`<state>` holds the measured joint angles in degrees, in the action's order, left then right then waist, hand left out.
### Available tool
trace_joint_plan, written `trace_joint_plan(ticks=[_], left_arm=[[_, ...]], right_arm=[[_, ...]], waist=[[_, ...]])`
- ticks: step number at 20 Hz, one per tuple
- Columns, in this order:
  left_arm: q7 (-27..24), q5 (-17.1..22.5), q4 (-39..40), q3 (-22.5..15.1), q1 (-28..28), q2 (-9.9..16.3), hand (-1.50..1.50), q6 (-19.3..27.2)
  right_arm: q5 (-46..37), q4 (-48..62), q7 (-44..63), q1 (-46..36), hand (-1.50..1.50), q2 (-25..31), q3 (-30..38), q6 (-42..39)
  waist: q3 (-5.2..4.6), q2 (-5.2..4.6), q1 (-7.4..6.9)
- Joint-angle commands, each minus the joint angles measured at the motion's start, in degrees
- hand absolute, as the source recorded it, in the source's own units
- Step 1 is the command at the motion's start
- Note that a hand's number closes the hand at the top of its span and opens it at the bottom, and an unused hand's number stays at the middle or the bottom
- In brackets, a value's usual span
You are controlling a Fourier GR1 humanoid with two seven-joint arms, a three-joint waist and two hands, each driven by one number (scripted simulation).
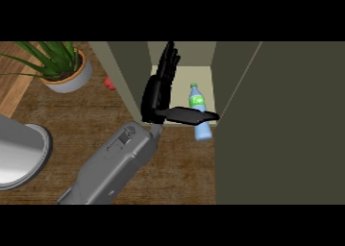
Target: Pick up the bottled water, place it into the cabinet and close the cabinet
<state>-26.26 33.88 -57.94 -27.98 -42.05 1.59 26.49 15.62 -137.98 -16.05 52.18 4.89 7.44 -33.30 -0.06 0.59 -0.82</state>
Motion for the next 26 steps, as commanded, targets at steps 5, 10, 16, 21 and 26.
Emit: trace_joint_plan(ticks=[5, 10, 16, 21, 26], left_arm=[[3.94, -2.66, -20.36, -6.91, 15.47, 2.8, -1.5, 3.66], [5.38, -3.09, -29.29, -8.28, 22.57, 7.28, -1.5, 3.47], [4.06, -3.25, -38.66, -8.92, 32.03, 12.48, -1.5, 2.37], [2.11, -3.25, -45.94, -8.38, 40.6, 18.16, -1.5, 1.03], [2.84, -2.92, -47.86, -7.34, 42.86, 19.12, -1.5, 1.14]], right_arm=[[-0.3, -10.98, 6.07, 0.11, -1.5, -0.56, -2.44, 3.41], [-1.69, -9.14, 7.91, 0.48, 1.5, 4.75, -6.89, -2.55], [-4.9, -10.88, 10.69, -1.98, 1.5, 7.88, -12.52, -4.57], [-7.04, -13.07, 13.23, -0.53, 1.5, 8.93, -18.68, -5.16], [-10.92, -13.22, 17.96, -4.45, 1.5, 8.1, -27.37, -2.9]], waist=[[-0.01, -0.11, -0.06], [-0.02, -0.18, -0.06], [-0.06, -0.33, -0.2], [-0.12, -0.25, -0.37], [-0.12, -0.42, -0.05]])
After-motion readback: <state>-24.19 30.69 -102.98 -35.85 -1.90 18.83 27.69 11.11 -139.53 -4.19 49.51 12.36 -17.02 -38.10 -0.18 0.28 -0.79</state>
